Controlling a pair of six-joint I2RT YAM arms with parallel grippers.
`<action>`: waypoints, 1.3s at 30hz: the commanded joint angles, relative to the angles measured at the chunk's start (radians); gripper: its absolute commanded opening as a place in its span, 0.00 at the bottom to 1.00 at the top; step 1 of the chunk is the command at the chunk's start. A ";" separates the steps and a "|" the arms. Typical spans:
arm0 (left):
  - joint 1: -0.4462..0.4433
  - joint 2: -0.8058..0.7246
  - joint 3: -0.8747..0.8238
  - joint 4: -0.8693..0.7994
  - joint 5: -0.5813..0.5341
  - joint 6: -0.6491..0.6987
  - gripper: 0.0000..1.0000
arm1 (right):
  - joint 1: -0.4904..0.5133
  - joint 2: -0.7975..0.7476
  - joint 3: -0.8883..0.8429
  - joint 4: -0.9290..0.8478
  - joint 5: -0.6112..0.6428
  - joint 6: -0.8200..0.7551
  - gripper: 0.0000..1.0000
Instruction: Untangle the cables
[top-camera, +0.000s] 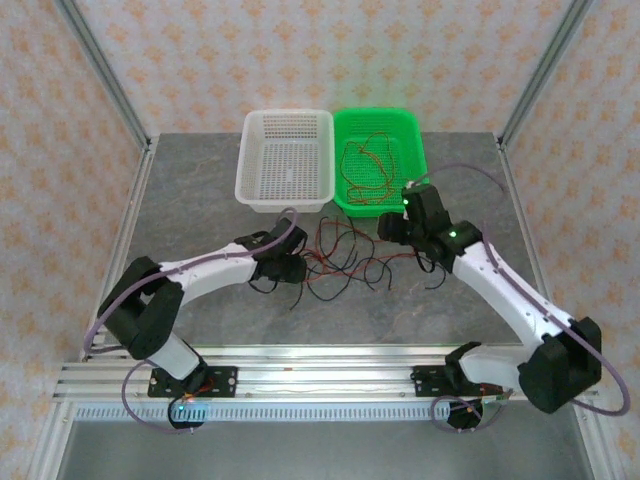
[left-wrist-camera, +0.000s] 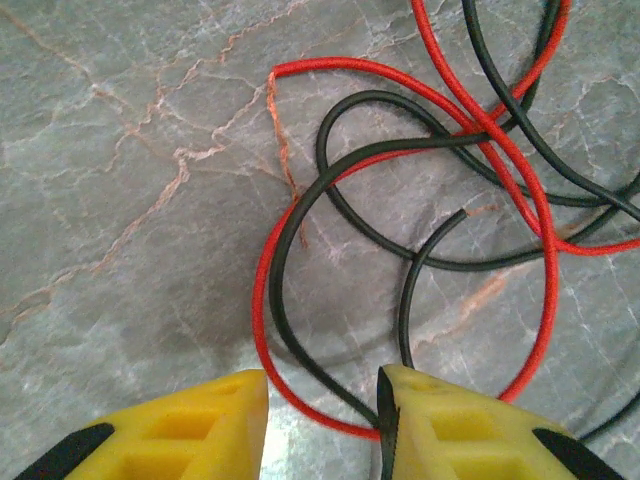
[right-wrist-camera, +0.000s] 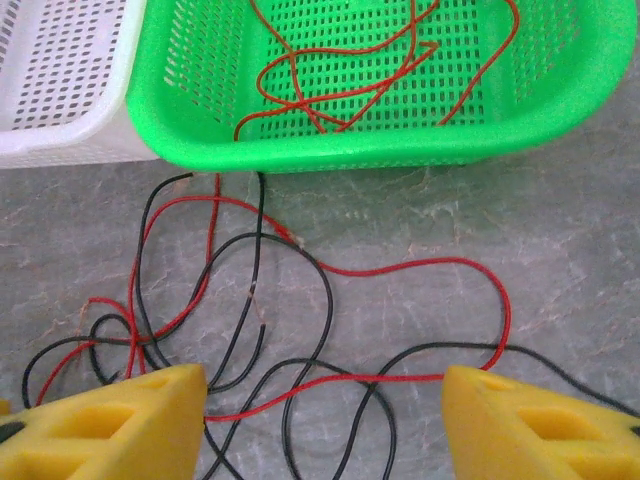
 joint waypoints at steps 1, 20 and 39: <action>0.008 0.029 0.045 0.034 -0.022 0.015 0.35 | 0.007 -0.060 -0.054 0.070 -0.011 0.079 0.62; 0.015 0.094 0.094 0.065 -0.084 0.034 0.00 | 0.023 -0.121 -0.219 0.153 -0.081 0.179 0.52; -0.063 -0.194 0.174 0.052 -0.048 0.006 0.00 | 0.245 0.000 -0.376 0.603 -0.107 0.637 0.51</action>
